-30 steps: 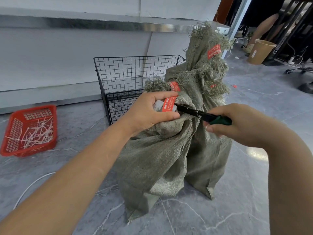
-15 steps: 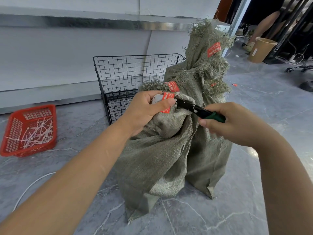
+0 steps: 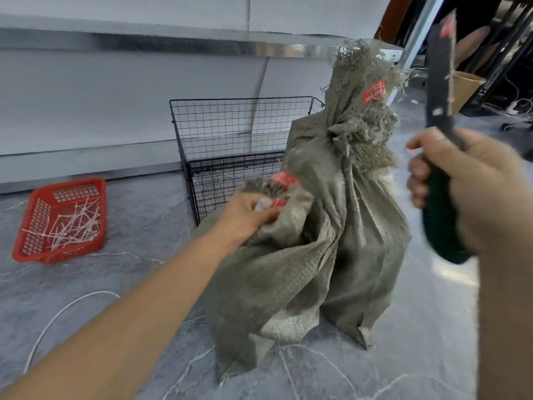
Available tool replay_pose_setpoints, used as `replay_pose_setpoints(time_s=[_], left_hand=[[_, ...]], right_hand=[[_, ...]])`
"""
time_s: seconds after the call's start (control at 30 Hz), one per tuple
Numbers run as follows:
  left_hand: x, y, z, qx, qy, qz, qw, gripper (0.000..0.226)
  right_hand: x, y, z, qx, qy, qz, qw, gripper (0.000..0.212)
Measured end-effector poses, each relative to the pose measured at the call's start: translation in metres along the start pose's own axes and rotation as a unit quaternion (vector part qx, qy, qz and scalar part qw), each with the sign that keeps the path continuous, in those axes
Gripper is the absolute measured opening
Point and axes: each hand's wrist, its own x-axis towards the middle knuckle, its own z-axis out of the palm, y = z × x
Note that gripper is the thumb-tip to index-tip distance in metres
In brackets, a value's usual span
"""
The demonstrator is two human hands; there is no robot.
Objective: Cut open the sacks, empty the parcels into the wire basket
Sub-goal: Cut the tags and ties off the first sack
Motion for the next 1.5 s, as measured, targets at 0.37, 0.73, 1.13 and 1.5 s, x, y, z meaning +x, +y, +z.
replay_pose_setpoints(time_s=[0.37,0.73,1.13,1.5], left_hand=[[-0.017,0.032,0.010,0.126,-0.090,0.129,0.979,0.055],[-0.047,0.054,0.018,0.245,-0.278,0.211,0.905,0.058],[-0.050,0.084,-0.014,0.203,-0.111,0.236,0.944,0.010],[-0.026,0.054,-0.001,0.261,-0.019,0.194,0.946,0.044]], right_hand=[[0.001,0.007,0.013,-0.224,-0.109,-0.036,0.968,0.015],[0.001,0.026,0.050,-0.401,-0.057,-0.027,0.914,0.050],[0.001,0.032,0.045,-0.400,-0.034,-0.029,0.916,0.032],[-0.005,0.026,0.044,-0.288,-0.099,-0.081,0.949,0.035]])
